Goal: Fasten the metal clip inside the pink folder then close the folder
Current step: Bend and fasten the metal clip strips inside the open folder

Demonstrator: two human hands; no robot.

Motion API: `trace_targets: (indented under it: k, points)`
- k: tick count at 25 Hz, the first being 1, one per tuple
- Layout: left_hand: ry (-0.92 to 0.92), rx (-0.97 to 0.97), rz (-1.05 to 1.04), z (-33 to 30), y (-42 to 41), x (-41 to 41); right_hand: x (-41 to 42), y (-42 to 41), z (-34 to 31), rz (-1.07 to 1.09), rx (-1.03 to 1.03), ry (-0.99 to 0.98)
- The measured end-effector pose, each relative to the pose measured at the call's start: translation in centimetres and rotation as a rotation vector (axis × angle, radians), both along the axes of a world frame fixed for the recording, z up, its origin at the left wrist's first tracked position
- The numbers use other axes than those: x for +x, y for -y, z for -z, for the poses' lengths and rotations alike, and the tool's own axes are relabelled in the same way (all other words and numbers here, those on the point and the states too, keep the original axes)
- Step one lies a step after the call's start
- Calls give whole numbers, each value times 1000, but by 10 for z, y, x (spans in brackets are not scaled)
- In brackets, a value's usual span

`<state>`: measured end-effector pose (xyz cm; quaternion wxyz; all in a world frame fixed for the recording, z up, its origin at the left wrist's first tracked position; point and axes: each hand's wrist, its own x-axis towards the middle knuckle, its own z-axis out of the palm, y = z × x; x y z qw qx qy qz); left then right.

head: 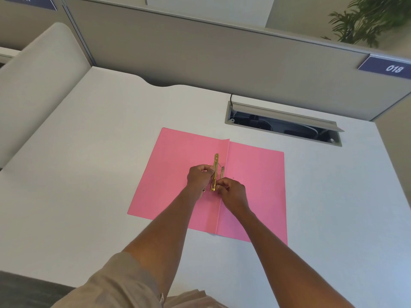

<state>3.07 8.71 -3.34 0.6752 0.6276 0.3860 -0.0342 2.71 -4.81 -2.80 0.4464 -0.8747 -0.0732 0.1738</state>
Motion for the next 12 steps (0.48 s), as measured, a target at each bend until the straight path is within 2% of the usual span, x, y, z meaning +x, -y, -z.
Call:
trace_targets:
  k: [12]
  points:
    - [15, -97, -26, -8, 0, 0, 6, -2, 1, -70, -103, -23]
